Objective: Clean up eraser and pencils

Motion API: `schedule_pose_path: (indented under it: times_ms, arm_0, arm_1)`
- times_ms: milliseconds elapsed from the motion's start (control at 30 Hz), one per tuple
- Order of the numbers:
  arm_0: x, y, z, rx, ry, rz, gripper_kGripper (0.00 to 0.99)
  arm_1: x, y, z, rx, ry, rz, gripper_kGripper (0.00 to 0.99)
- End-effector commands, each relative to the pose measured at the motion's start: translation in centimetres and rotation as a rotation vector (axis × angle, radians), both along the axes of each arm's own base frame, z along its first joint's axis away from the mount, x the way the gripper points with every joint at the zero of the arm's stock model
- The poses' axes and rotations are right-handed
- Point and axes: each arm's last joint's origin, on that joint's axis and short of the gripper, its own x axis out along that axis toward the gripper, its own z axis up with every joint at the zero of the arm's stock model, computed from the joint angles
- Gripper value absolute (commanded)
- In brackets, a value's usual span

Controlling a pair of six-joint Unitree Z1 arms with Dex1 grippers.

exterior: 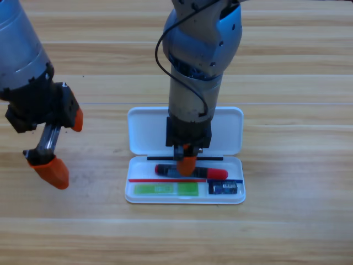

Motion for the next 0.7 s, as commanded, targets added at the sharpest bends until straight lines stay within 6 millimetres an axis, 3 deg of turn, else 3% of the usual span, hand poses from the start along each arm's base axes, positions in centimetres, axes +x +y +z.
schedule_pose_path:
  times_ms: [33,233,367,467,600,700]
  arm_0:
    - [0.8,-0.1,-1.8,0.026,0.05,0.026,0.99]
    - [0.7,0.0,-1.5,0.02,0.041,0.031,0.99]
    - [0.7,0.0,-1.1,0.011,0.034,0.041,0.99]
    - [0.8,-0.1,-0.3,-0.011,0.01,0.041,0.99]
    - [3.1,0.4,1.2,-0.097,-0.045,0.075,0.99]
    - [6.7,1.4,1.6,-0.186,-0.115,0.127,0.982]
  arm_1:
    - [-2.2,-0.4,0.3,-0.038,0.042,0.016,0.908]
    - [-5.6,-4.7,8.3,0.111,0.074,0.037,0.943]
    - [-8.7,-9.8,14.1,0.294,0.13,0.052,0.946]
    - [-10.8,-15.0,17.2,0.475,0.124,0.036,0.96]
    - [-12.9,-20.3,18.5,0.66,0.103,-0.013,0.968]
    - [-13.8,-21.7,18.0,0.735,0.139,-0.02,0.974]
